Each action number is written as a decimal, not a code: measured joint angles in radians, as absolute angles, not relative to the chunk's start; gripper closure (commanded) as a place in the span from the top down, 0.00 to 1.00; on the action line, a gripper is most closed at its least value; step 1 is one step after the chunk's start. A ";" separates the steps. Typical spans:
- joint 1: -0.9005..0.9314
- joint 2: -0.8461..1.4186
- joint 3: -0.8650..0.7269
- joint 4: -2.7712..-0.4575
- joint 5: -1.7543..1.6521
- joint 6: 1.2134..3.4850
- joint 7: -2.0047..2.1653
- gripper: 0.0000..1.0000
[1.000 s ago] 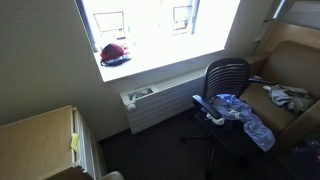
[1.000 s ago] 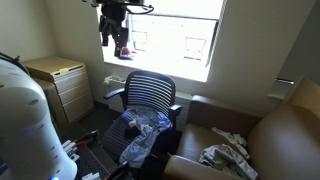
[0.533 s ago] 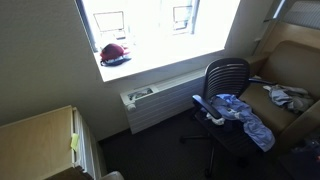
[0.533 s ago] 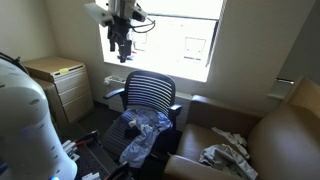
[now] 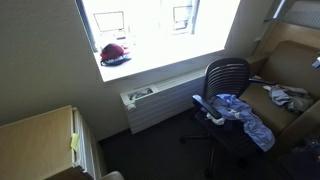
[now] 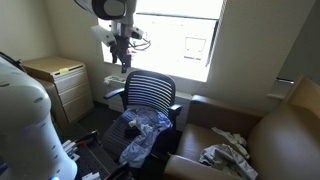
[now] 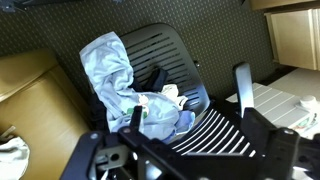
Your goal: Move the blue cloth to the couch
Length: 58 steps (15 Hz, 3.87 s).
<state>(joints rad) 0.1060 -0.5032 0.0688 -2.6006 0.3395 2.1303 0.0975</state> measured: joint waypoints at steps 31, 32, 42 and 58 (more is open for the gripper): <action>0.044 0.470 0.146 -2.496 0.022 2.940 0.842 1.00; 0.052 0.471 0.140 -2.494 0.042 2.941 0.833 1.00; 0.113 0.858 0.127 -2.285 0.206 3.081 0.825 1.00; 0.170 1.132 0.133 -1.912 0.393 3.157 0.819 1.00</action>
